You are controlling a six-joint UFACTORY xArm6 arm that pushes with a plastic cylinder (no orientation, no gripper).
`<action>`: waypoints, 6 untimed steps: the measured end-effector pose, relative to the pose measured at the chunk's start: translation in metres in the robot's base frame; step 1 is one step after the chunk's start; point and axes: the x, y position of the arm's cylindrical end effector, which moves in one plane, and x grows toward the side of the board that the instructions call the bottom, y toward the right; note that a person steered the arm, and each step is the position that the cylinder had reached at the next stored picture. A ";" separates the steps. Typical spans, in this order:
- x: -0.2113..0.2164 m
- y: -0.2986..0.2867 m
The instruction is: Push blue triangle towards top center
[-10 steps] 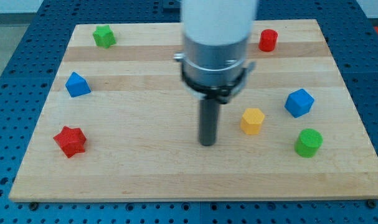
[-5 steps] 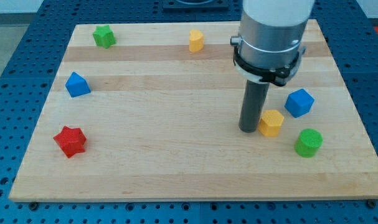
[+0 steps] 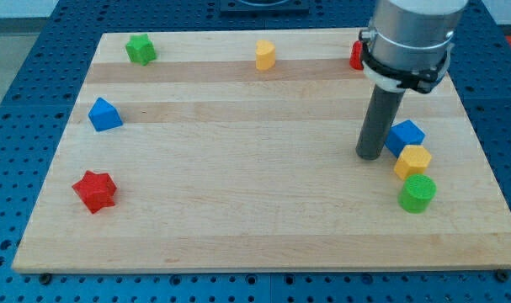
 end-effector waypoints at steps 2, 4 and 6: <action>-0.023 0.001; -0.026 0.021; 0.003 0.013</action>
